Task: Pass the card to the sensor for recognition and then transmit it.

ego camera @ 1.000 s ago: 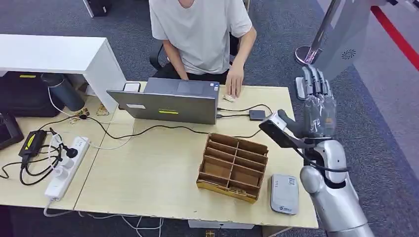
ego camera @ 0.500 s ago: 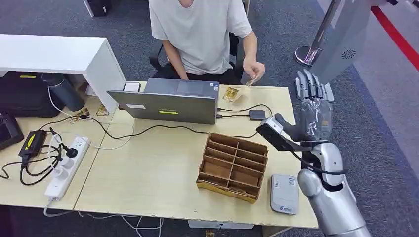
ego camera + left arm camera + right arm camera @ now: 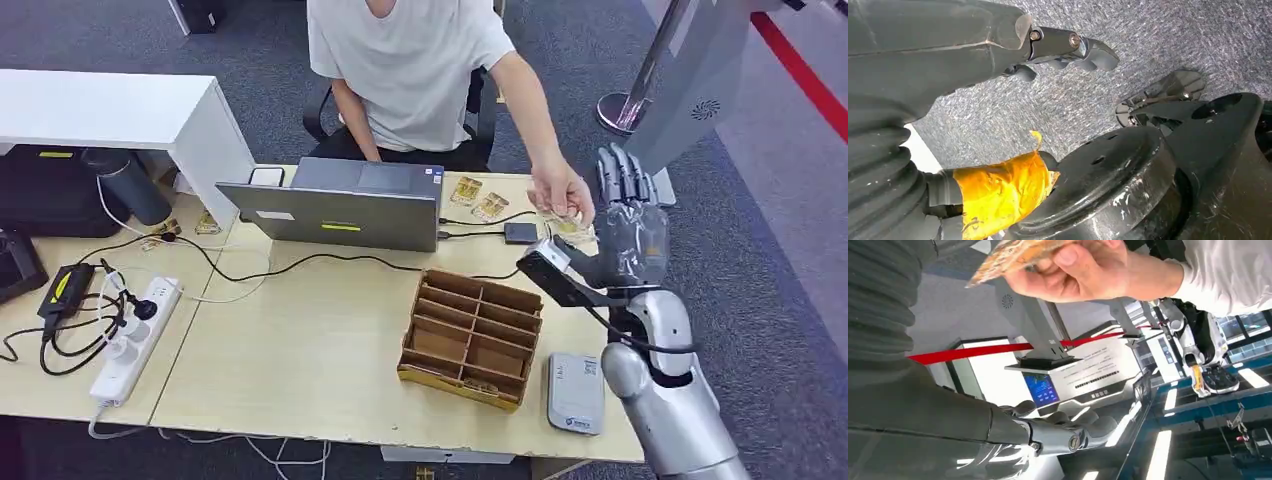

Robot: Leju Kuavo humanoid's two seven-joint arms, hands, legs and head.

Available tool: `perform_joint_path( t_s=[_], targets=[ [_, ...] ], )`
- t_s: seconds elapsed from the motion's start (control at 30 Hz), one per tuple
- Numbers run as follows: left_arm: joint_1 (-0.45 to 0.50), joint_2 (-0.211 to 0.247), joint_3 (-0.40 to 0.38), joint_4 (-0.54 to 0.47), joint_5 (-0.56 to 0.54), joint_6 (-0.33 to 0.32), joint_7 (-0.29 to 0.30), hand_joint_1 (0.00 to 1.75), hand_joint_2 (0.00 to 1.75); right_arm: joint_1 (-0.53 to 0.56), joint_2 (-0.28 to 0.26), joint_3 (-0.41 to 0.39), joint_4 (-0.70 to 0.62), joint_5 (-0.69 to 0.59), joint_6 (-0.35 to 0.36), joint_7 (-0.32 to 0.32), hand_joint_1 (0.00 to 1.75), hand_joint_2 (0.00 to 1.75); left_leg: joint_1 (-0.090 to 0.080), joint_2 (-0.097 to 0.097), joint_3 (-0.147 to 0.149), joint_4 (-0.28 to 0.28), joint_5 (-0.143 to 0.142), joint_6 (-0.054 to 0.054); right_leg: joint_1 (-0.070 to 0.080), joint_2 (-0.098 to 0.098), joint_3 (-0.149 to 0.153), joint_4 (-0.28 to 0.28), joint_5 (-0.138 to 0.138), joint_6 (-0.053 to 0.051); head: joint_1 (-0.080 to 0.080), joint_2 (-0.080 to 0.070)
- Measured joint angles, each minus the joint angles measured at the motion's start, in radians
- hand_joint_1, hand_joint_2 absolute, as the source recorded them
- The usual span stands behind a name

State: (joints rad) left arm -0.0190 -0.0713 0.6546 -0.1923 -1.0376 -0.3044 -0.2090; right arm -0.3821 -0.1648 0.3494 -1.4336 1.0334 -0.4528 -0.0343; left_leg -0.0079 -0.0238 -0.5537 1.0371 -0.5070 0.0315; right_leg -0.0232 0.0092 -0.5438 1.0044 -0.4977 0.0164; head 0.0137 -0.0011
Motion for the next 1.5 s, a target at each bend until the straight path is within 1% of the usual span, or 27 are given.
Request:
perform_joint_path(
  t_s=[0.27, 0.3, 0.33, 0.37, 0.4, 1.07, 1.13, 1.17, 1.2, 1.27, 1.37, 1.5],
  targets=[
    [0.0, 0.0, 0.0, 0.0, -0.001, -0.007, 0.006, 0.0, 1.75, 0.0, 0.0, 0.003, 0.002, 0.0, 0.0, 0.0, 0.0, 1.75, 0.0, 0.0, 0.0, 0.0, 0.0, 0.0, 0.0, 0.0, 0.0, 0.0, 0.0, 0.0, 0.0, 0.0],
    [-0.001, 0.0, 0.0, 0.0, -0.002, -0.008, 0.006, 0.0, 1.75, 0.0, 0.0, 0.003, 0.002, 0.0, 0.0, 0.0, 0.45, 1.75, 0.0, 0.0, 0.0, 0.0, 0.0, 0.0, 0.0, 0.0, 0.0, 0.0, 0.0, 0.0, 0.0, 0.0],
    [-0.001, 0.0, 0.0, 0.0, -0.002, -0.008, 0.006, 0.0, 1.75, 0.0, 0.0, 0.003, 0.002, 0.0, 0.0, 0.0, 1.54, 1.75, 0.0, 0.0, 0.0, 0.0, 0.0, 0.0, 0.0, 0.0, 0.0, 0.0, 0.0, 0.0, 0.0, 0.0],
    [-0.001, 0.0, 0.0, 0.0, -0.002, -0.008, 0.006, 0.0, 1.75, 0.0, 0.0, 0.004, 0.002, 0.0, 0.0, 0.0, 1.54, 1.75, 0.0, 0.0, 0.0, 0.0, 0.0, 0.0, 0.0, 0.0, 0.0, 0.0, 0.0, 0.0, 0.0, 0.0],
    [-0.001, 0.0, 0.0, 0.0, -0.002, -0.009, 0.006, 0.0, 1.75, 0.0, 0.0, 0.005, 0.002, 0.0, 0.0, 0.0, 1.75, 1.75, 0.0, 0.0, 0.0, 0.0, 0.0, 0.0, 0.0, 0.0, 0.0, 0.0, 0.0, 0.0, 0.0, 0.0],
    [-0.001, 0.001, 0.0, 0.0, -0.001, -0.028, 0.006, 0.0, 1.75, 0.0, 0.0, 0.019, -0.004, -0.031, 0.024, -0.013, 1.75, 1.75, 0.0, 0.0, 0.0, 0.0, 0.0, 0.0, 0.0, 0.0, 0.0, 0.0, 0.0, 0.0, 0.0, 0.0],
    [-0.001, 0.002, 0.001, 0.0, 0.009, -0.052, -0.008, 0.0, 1.75, 0.0, 0.0, 0.019, -0.004, -0.045, 0.028, -0.022, 1.75, 1.75, 0.0, 0.0, 0.0, 0.0, 0.0, 0.0, 0.0, 0.0, 0.0, 0.0, 0.0, 0.0, 0.0, 0.0],
    [0.0, -0.001, 0.005, 0.001, 0.019, -0.05, -0.017, 0.0, 1.75, 0.001, -0.001, 0.02, -0.004, -0.05, 0.027, -0.028, 1.75, 1.75, 0.0, 0.0, 0.0, 0.0, 0.0, 0.0, 0.0, 0.0, 0.0, 0.0, 0.0, 0.0, 0.0, 0.0],
    [0.001, -0.004, 0.009, 0.001, 0.023, -0.045, -0.022, 0.0, 1.75, 0.001, -0.003, 0.021, -0.004, -0.051, 0.025, -0.033, 1.75, 1.75, 0.0, 0.0, 0.0, 0.0, 0.0, 0.0, 0.0, 0.0, 0.0, 0.0, 0.0, 0.0, 0.0, 0.0],
    [0.0, -0.002, 0.01, 0.002, 0.016, -0.057, -0.022, 0.0, 1.75, 0.001, -0.003, 0.022, -0.004, -0.049, 0.021, -0.034, 1.75, 1.75, 0.0, 0.0, 0.0, 0.0, 0.0, 0.0, 0.0, 0.0, 0.0, 0.0, 0.0, 0.0, 0.0, 0.0],
    [0.0, 0.004, 0.014, 0.006, 0.014, -0.062, -0.022, 0.0, 1.75, 0.008, -0.005, 0.022, -0.011, -0.027, 0.003, -0.019, 1.75, 1.75, 0.0, 0.0, 0.0, 0.0, 0.0, 0.0, 0.0, 0.0, 0.0, 0.0, 0.0, 0.0, 0.0, 0.0],
    [0.003, 0.008, 0.015, 0.008, 0.011, -0.043, -0.013, 0.0, 1.75, 0.049, -0.022, 0.007, -0.06, -0.048, -0.037, -0.023, 1.75, 1.75, 0.0, 0.0, 0.0, 0.0, 0.0, 0.0, 0.0, 0.0, 0.0, 0.0, 0.0, 0.0, 0.0, 0.0]
  ],
)
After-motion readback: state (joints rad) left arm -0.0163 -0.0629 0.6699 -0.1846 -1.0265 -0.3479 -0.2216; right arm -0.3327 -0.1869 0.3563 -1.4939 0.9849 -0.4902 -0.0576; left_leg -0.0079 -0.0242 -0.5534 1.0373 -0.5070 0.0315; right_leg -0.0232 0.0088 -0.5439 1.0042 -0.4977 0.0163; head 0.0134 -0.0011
